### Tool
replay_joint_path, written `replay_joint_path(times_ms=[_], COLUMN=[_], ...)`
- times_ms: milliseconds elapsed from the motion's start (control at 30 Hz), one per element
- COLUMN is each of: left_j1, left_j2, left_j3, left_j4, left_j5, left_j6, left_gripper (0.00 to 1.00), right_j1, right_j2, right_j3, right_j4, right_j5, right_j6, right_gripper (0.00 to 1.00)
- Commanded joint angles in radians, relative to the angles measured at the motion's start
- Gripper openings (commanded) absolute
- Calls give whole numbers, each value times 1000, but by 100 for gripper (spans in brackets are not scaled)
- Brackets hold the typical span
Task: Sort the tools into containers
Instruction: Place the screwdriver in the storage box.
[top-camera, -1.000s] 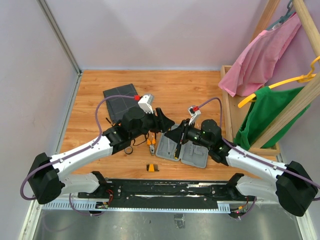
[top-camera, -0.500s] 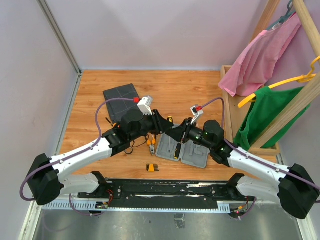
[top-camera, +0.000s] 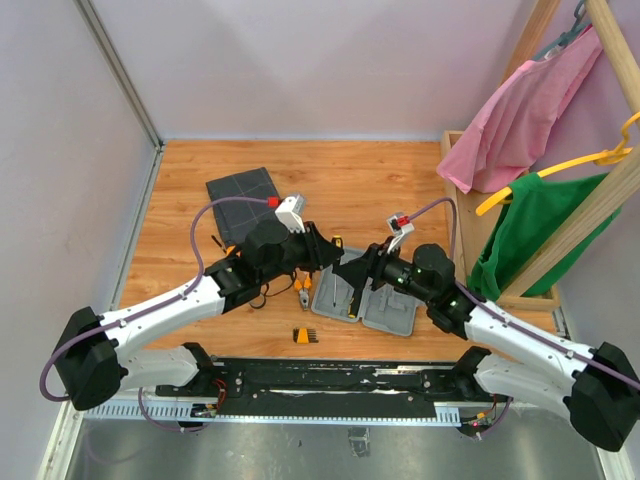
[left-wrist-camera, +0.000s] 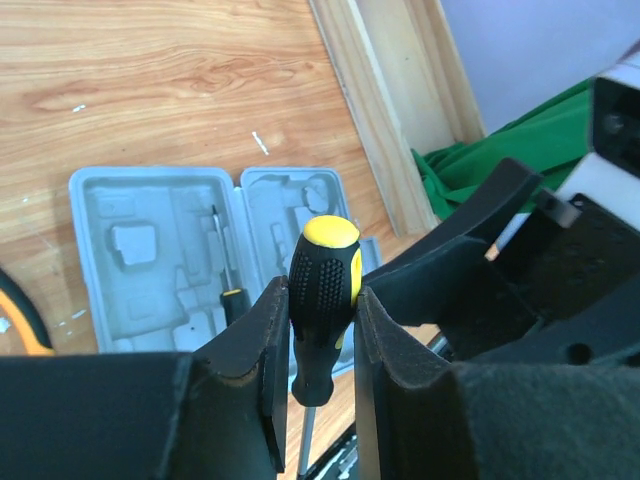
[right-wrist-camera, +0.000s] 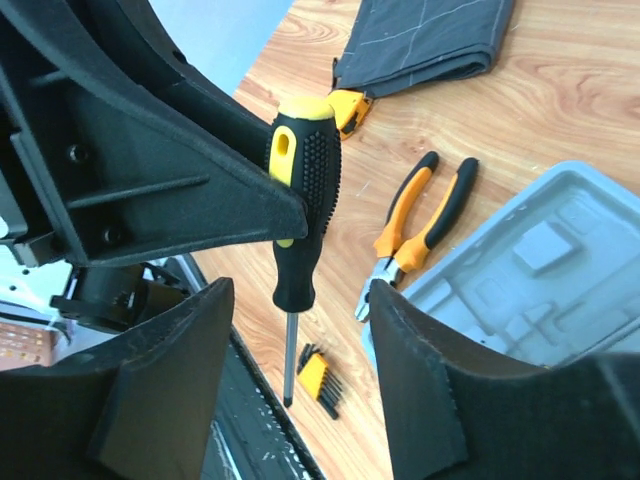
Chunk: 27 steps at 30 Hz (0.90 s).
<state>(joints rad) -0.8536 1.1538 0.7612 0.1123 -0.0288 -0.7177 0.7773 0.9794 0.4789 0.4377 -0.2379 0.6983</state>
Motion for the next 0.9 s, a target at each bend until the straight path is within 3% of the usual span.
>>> replay_joint_path(times_ms=[0,400,867], left_j1=[-5,-5,-27], left_j2=[-7,182,541], left_j3=[41,188,475], left_j4=[-44,-186,-394], left_j5=[-46,-1,1], left_j6=[58,112,128], left_gripper=[1,1,1], right_j1=[10,11,10], right_j2=[-82,-292,-482], right_j3=[-8,-28,-171], right_j4=[-138,-650,-730], right_j5=[65,357,430], right_j6=[-85,-147,-7], right_gripper=[61,68,69])
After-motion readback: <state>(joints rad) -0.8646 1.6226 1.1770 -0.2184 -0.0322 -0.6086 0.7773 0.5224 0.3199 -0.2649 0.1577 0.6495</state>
